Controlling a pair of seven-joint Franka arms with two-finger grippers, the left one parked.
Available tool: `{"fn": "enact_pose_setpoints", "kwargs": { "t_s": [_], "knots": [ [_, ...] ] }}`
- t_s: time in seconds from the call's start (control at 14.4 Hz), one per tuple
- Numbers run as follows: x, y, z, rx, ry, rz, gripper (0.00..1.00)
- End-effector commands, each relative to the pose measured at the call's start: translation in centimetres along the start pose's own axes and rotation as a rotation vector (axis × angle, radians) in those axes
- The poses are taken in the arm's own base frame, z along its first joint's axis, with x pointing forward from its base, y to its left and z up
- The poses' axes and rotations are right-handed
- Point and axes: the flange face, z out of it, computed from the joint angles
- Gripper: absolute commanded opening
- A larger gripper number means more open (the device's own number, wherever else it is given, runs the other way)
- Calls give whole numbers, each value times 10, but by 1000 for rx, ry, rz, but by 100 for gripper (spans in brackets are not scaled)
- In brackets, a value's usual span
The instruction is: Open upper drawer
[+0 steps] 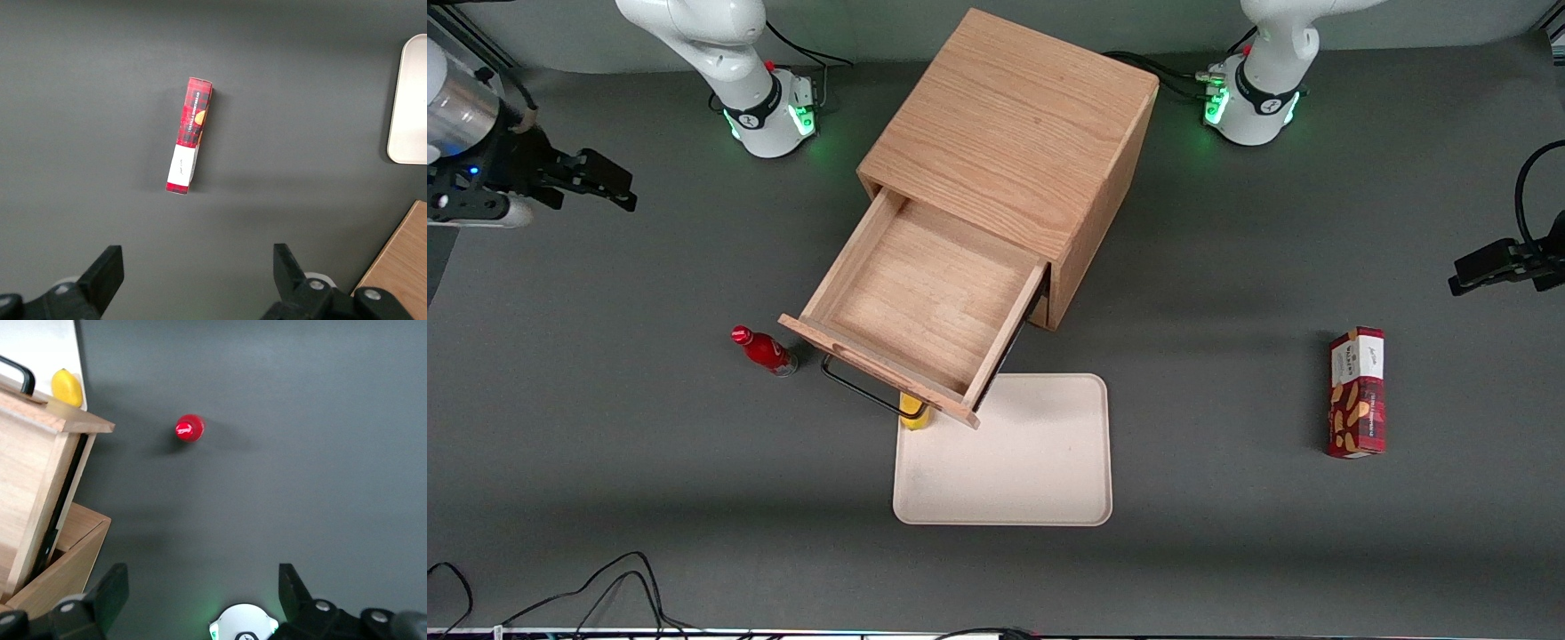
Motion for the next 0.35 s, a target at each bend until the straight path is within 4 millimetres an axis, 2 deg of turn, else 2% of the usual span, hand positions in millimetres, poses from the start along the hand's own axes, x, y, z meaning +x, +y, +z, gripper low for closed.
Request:
{"fn": "enact_pose_setpoints", "kwargs": {
  "t_s": [0.0, 0.07, 0.14, 0.28],
  "knots": [
    [-2, 10, 2, 46, 6, 18, 100],
    [-3, 12, 3, 47, 0, 19, 100],
    [-6, 3, 4, 46, -6, 1, 100],
    [-8, 8, 4, 55, -22, 4, 100]
  ]
}}
